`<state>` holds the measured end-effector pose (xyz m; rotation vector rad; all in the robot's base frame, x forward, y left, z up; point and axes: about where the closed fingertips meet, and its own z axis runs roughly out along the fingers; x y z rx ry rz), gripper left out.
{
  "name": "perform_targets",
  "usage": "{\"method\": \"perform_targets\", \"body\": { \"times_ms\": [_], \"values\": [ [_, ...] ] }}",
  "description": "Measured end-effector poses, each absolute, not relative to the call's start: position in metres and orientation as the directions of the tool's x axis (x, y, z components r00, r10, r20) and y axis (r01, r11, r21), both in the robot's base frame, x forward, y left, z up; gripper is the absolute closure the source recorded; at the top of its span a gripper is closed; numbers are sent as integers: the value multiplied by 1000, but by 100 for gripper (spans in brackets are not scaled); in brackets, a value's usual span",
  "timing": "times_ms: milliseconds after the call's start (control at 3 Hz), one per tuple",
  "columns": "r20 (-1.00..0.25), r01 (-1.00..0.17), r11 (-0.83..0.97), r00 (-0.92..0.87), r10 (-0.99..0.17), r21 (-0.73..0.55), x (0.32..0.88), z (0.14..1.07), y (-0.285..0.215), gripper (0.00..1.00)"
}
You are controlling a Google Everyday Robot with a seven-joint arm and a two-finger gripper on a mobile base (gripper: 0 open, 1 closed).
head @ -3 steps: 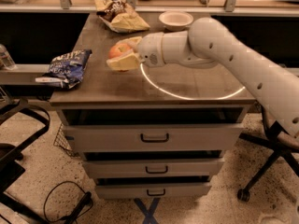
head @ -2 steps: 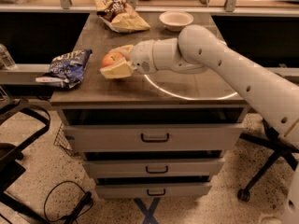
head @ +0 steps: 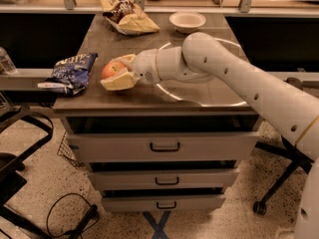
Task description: Move apple near blue chip bag
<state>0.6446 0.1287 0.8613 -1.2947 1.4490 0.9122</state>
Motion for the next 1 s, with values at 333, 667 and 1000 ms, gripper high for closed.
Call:
{"method": "perform_targets", "body": {
  "times_ms": [333, 667, 1000],
  "values": [
    [-962, -986, 155, 18, -272, -62, 644, 861, 131, 51],
    [-962, -987, 150, 18, -272, -61, 643, 861, 134, 28],
    [-962, -987, 146, 19, -271, -61, 641, 861, 136, 5]
  ]
}}
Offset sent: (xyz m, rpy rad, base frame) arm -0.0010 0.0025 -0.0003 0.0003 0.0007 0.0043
